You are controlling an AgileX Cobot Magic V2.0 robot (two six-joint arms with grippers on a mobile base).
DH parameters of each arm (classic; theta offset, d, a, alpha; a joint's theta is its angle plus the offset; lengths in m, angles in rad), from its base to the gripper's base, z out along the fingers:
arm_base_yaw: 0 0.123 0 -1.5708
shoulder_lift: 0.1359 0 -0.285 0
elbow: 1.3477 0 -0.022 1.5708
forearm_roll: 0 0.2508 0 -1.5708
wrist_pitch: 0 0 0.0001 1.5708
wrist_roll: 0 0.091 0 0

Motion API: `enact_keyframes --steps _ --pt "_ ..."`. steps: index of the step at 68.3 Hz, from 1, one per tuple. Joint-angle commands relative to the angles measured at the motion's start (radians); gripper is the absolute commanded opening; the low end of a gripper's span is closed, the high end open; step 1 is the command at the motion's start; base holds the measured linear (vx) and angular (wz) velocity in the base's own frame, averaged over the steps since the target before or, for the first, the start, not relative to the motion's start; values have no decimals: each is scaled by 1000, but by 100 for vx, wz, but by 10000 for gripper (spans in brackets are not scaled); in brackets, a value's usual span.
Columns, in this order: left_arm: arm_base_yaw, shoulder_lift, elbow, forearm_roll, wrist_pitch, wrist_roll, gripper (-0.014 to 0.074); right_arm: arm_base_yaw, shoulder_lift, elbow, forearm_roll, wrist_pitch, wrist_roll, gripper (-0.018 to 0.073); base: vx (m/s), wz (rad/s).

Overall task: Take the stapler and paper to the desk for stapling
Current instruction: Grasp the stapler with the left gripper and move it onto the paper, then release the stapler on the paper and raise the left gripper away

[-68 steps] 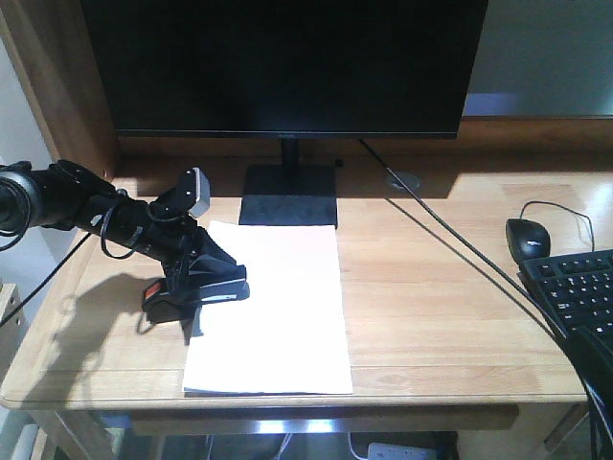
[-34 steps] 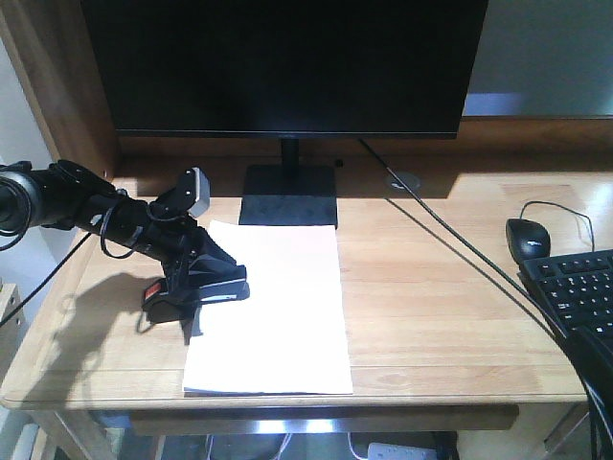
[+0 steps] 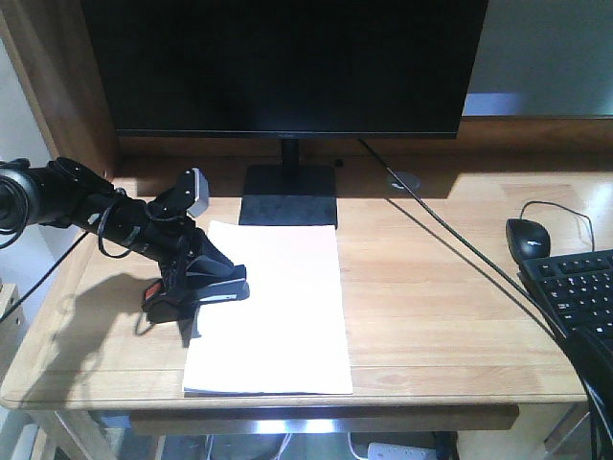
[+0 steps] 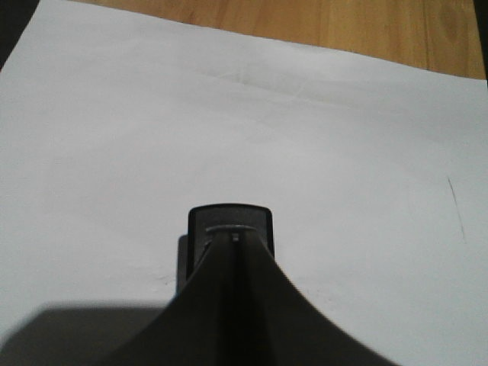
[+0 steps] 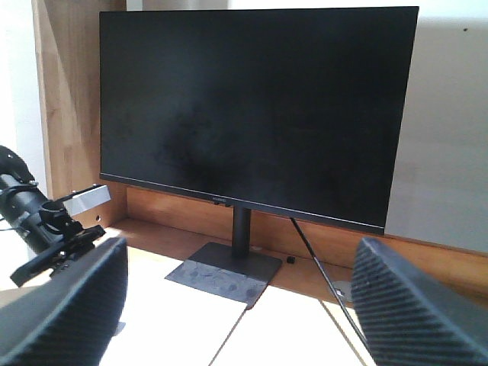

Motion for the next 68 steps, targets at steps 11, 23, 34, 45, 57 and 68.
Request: enact_keyframes --steps 11,23,34,45,57,68 --pt "-7 -176 -5 96 1 -127 -6 0 9 -29 -21 19 -1 568 0 0" --pt "-7 -296 -5 288 -57 -330 -6 0 9 -29 -21 19 -1 568 0 0" --pt "-7 -398 -5 500 -78 -550 -6 0 9 -29 -21 19 -1 568 0 0" --pt "-7 -480 -5 685 -101 -852 -6 0 9 -29 -21 20 -1 568 0 0" --pt "-7 -556 -5 839 -58 -1367 -6 0 9 -29 -21 20 -1 568 0 0" --pt "-7 -612 -5 954 -106 -1598 -6 0 9 -29 -21 20 -1 568 0 0"
